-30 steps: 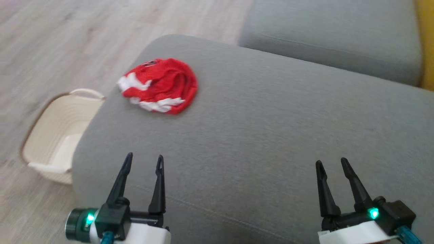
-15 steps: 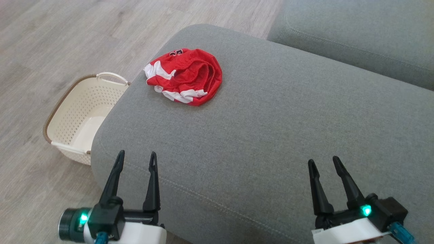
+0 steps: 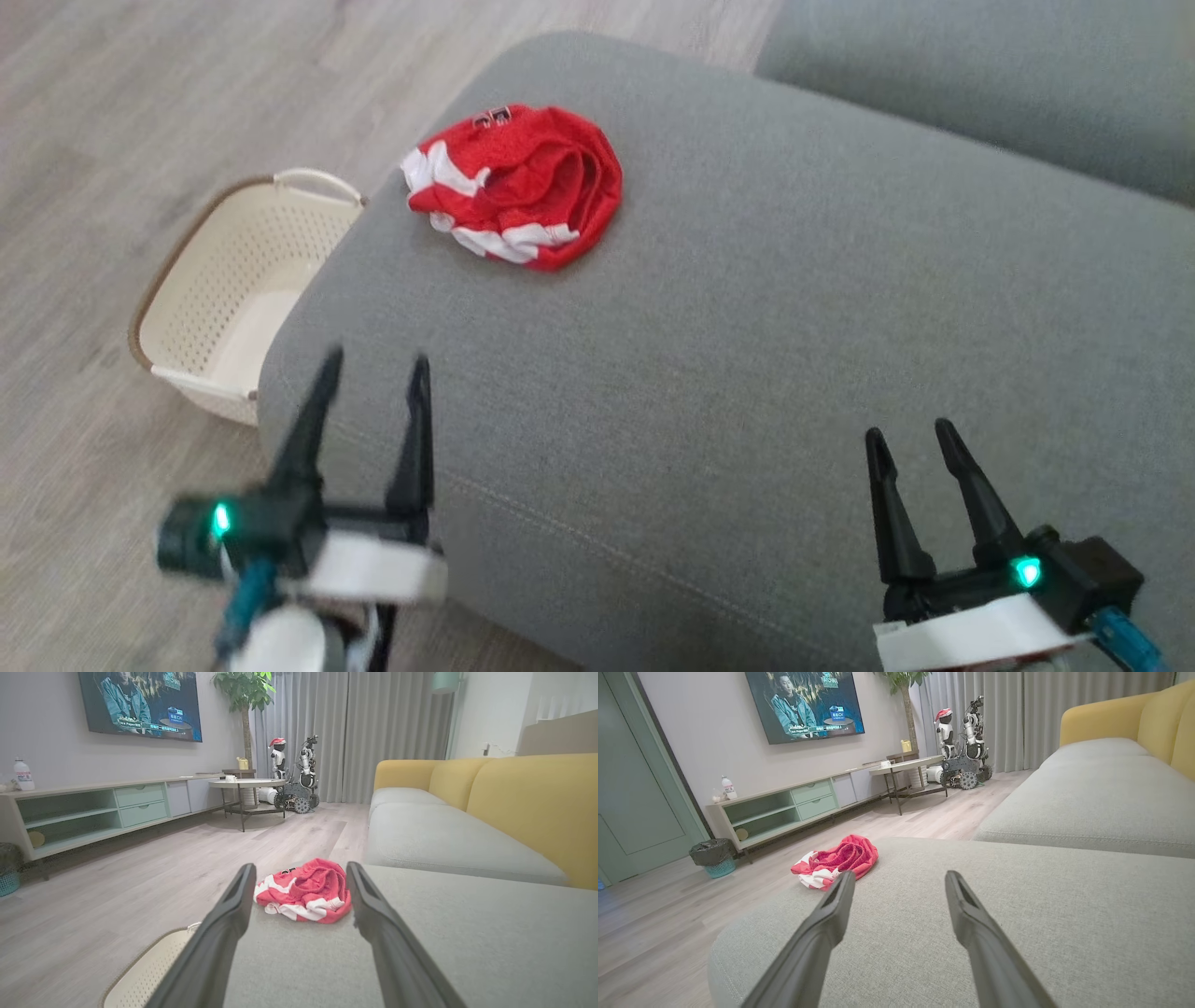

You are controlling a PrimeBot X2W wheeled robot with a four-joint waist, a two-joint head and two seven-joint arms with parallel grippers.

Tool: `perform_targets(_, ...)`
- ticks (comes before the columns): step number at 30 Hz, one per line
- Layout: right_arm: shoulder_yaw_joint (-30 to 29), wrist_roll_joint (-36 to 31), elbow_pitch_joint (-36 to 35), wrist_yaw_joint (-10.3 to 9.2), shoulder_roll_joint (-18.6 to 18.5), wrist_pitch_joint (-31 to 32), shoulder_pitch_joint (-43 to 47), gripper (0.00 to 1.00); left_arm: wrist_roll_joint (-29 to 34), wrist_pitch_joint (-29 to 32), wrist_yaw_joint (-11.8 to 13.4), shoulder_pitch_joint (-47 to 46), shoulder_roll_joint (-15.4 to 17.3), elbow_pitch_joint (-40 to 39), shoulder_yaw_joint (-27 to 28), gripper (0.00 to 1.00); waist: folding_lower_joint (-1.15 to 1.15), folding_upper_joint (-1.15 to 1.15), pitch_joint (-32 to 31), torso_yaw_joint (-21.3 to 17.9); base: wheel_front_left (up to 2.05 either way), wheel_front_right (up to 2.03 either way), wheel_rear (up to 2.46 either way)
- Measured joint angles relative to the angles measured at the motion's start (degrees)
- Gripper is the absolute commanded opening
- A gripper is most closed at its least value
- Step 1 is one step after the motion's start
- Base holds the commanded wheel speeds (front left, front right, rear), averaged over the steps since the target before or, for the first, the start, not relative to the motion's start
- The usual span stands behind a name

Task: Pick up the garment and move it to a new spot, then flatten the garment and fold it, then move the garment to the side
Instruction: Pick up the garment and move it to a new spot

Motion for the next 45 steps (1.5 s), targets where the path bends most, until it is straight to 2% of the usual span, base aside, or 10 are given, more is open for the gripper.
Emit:
perform_targets(6,1.41,-0.18,-0.18,0.00,-3.65,0.00,-4.25,1.00,-0.93,-0.01,-4.20,-15.57,0.55,7.32,2.56,1.00,0.00,0.00,5.91,-2.14,0.00,0.00,0.00)
perform_targets(9,1.96,-0.47,-0.57,0.00,-5.16,0.00,-7.19,1.00,-2.74,0.08,-6.56,-22.79,1.22,14.11,4.11,1.00,0.00,0.00,8.86,-3.63,0.00,0.00,0.00)
perform_targets(11,1.91,-0.47,-0.89,0.00,-6.13,0.00,-8.51,1.00,-6.43,2.31,-8.35,-27.21,1.14,20.11,5.58,1.00,0.00,0.00,10.88,-4.63,0.00,0.00,0.00)
perform_targets(12,1.91,-0.47,-0.89,0.00,-6.13,0.00,-8.51,1.00,-6.43,2.31,-8.35,-27.21,1.14,20.11,5.58,1.00,0.00,0.00,10.88,-4.63,0.00,0.00,0.00)
perform_targets(15,1.70,-0.49,-1.58,0.00,-7.60,0.00,-10.36,1.00,-10.40,7.16,-9.71,-34.92,1.74,27.48,7.87,1.00,0.00,0.00,14.22,-5.95,0.00,0.00,0.00)
perform_targets(22,2.47,-0.73,-2.75,0.00,-9.03,0.00,-16.06,1.00,-15.07,21.70,-10.22,-54.23,4.27,43.88,10.55,1.00,0.01,0.00,22.16,-8.78,0.00,0.00,0.00)
perform_targets(30,4.22,-1.00,-3.67,0.00,-9.64,-0.01,-22.14,1.00,-19.58,34.33,-11.26,-63.55,6.38,57.91,11.87,1.00,0.02,0.00,28.82,-13.30,0.00,0.00,0.00)
perform_targets(38,4.74,-1.00,-4.13,0.00,-9.94,-0.01,-24.91,1.00,-18.94,36.87,-10.66,-67.92,9.23,64.51,11.34,1.00,0.01,0.00,32.77,-17.49,0.00,0.00,0.00)
perform_targets(45,4.94,-1.02,-5.02,0.00,-10.20,-0.25,-25.78,1.00,-18.92,37.31,-10.18,-71.32,10.77,67.31,11.04,1.00,0.00,0.00,34.81,-18.85,0.00,0.00,0.00)
